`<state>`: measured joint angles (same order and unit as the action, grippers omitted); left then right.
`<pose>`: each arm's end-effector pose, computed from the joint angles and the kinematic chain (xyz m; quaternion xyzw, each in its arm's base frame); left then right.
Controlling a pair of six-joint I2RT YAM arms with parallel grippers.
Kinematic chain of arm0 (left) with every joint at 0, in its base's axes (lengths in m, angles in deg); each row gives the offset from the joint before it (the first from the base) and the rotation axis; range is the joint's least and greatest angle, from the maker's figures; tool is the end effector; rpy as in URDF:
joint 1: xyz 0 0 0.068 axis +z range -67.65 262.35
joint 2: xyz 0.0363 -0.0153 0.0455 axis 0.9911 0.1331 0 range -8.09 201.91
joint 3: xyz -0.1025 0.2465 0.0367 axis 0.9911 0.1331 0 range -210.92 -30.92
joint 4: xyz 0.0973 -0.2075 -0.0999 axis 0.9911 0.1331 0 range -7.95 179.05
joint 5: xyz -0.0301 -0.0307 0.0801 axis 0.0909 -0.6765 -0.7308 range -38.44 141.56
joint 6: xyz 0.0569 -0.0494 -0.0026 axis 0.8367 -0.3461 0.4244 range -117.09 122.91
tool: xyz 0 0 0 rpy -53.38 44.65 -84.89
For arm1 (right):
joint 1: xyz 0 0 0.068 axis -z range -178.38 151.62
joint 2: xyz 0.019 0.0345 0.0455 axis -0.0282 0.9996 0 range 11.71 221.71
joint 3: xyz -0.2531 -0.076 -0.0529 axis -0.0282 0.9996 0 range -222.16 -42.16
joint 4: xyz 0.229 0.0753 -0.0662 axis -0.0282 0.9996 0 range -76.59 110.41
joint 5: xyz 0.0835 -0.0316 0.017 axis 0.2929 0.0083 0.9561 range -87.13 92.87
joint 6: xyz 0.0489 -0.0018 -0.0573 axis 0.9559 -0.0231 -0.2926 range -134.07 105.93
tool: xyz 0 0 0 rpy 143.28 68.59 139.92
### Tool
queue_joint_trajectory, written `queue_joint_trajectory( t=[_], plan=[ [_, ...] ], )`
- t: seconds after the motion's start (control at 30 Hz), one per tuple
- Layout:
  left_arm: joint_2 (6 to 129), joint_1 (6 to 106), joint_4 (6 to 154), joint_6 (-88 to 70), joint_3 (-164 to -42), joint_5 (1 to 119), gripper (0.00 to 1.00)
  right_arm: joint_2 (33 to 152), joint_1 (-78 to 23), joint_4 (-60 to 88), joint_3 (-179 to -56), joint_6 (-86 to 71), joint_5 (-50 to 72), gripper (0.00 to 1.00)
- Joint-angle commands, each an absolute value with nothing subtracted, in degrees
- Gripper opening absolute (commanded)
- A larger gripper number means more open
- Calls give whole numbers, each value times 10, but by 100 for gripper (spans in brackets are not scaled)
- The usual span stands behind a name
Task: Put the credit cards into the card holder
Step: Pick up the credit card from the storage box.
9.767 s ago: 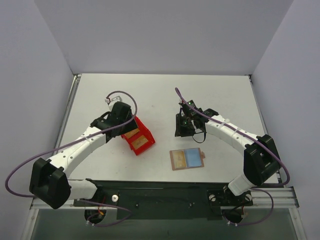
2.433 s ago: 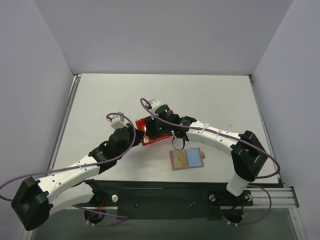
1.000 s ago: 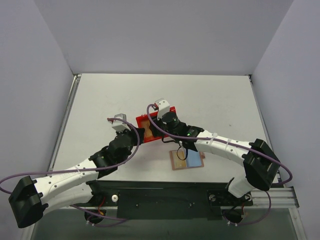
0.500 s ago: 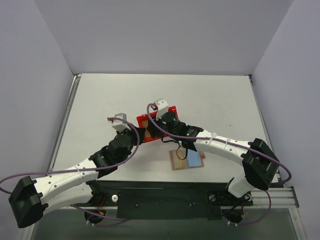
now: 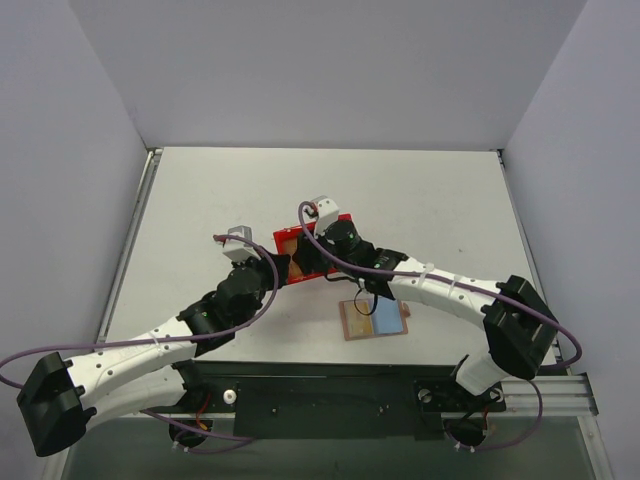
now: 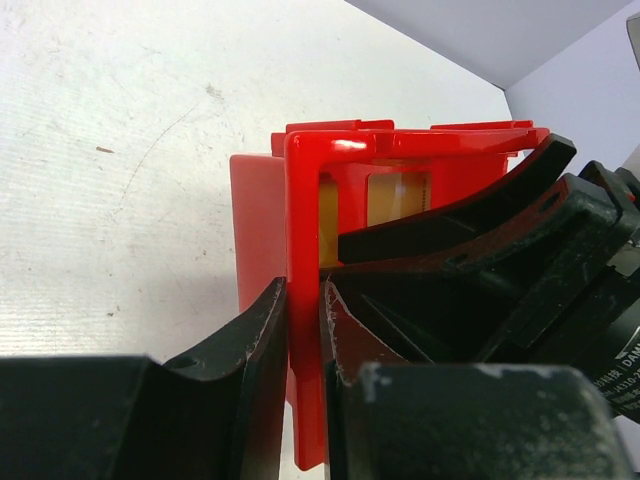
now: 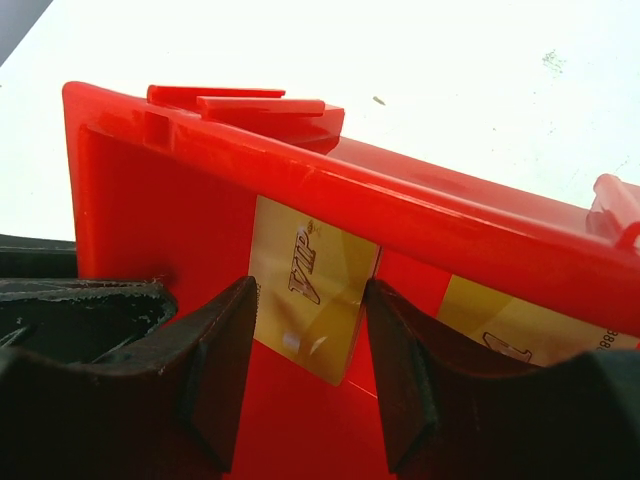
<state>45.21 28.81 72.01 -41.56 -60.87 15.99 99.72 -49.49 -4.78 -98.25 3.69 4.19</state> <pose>0.1630 -0.1582 0.2563 -0.1298 0.7595 -0.2887 0.5683 0.2335 0.2918 0.2691 -0.2325 0.7514 0.3567 0.5042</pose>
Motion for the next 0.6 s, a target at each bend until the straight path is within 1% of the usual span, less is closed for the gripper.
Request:
queue_joint_trajectory(
  t=[0.0, 0.57],
  plan=[
    [432, 279, 616, -436, -657, 204, 0, 984, -491, -64, -993, 54, 79, 44],
    [441, 279, 618, -438, -656, 205, 0, 963, -486, -66, -991, 63, 108, 44]
  ],
)
